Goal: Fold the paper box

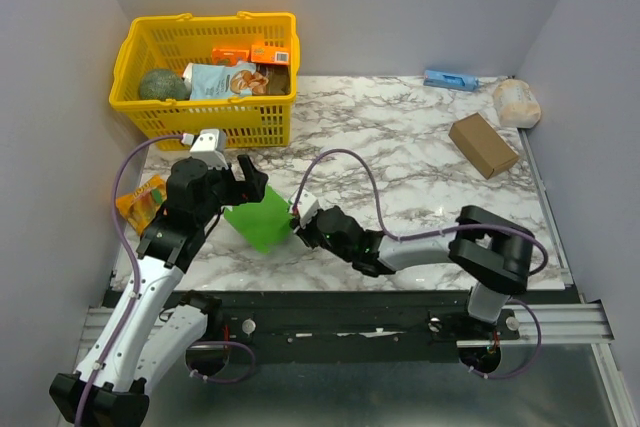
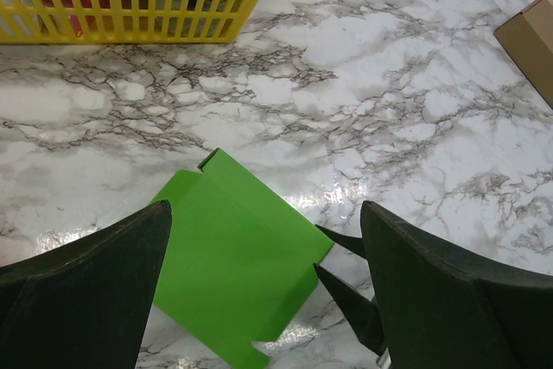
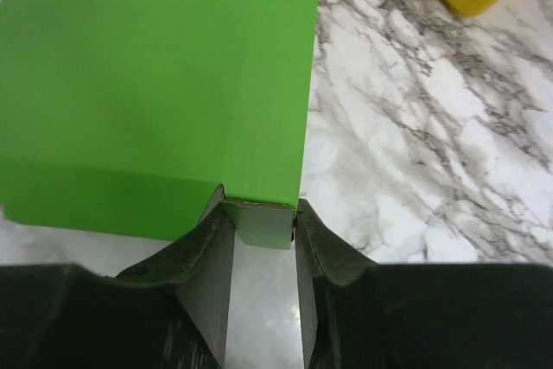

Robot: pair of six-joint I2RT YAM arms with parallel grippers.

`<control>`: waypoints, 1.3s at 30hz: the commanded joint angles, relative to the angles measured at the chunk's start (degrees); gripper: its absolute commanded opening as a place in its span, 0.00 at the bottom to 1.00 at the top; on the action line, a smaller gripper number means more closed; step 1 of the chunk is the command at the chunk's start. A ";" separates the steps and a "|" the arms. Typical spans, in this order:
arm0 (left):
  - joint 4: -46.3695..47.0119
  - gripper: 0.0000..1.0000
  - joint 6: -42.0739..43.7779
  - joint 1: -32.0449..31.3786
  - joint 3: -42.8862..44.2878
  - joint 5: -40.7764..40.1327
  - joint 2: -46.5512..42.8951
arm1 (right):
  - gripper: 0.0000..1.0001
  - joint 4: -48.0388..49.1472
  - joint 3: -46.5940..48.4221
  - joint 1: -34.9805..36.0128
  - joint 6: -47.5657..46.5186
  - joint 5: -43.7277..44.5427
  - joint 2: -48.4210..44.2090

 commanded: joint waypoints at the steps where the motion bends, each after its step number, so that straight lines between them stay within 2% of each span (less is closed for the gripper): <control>1: 0.59 0.99 0.11 0.62 3.32 3.03 -0.87 | 0.29 -11.06 -3.01 -2.55 15.57 -11.01 -8.96; 7: -0.02 0.99 2.48 0.71 5.34 4.61 0.45 | 0.29 -21.46 -8.19 -9.49 28.59 -27.61 -17.40; 11: -1.42 0.99 5.55 0.71 6.48 6.72 1.51 | 0.29 -23.15 -13.20 -18.26 33.78 -45.16 -19.70; 15: -1.87 0.99 7.84 0.71 7.01 10.75 2.47 | 0.28 -23.94 -15.49 -25.57 36.25 -58.55 -18.21; 20: -0.56 0.99 8.37 0.71 6.05 15.24 3.79 | 0.26 -27.72 -12.51 -35.05 34.67 -71.64 -11.27; 24: -0.02 0.99 6.71 0.62 5.87 15.60 5.72 | 0.36 -31.22 -10.66 -40.52 32.23 -72.91 -8.89; 27: 1.38 0.99 5.91 0.62 5.44 16.83 6.17 | 0.62 -36.67 -9.26 -43.86 28.97 -69.84 -10.47; 28: 2.08 0.99 5.48 0.62 5.17 16.83 6.08 | 0.74 -39.38 -8.99 -44.65 28.61 -69.22 -11.78; 30: 3.32 0.99 5.12 0.62 4.73 17.09 6.60 | 0.79 -41.51 -8.64 -46.15 27.21 -66.68 -13.19; 31: 3.58 0.99 4.77 0.62 4.82 17.09 7.04 | 0.85 -43.34 -8.64 -46.59 27.02 -65.70 -13.98; 34: 4.11 0.99 4.68 0.53 5.52 19.11 9.59 | 0.87 -45.47 -9.34 -47.73 27.46 -62.01 -17.23; 38: 2.88 0.95 8.72 0.53 7.19 21.14 12.49 | 0.87 -44.86 -13.20 -47.30 27.47 -54.45 -27.67; 39: 2.88 0.94 9.07 0.53 7.19 20.96 13.63 | 0.87 -44.60 -13.99 -46.68 26.42 -52.62 -32.66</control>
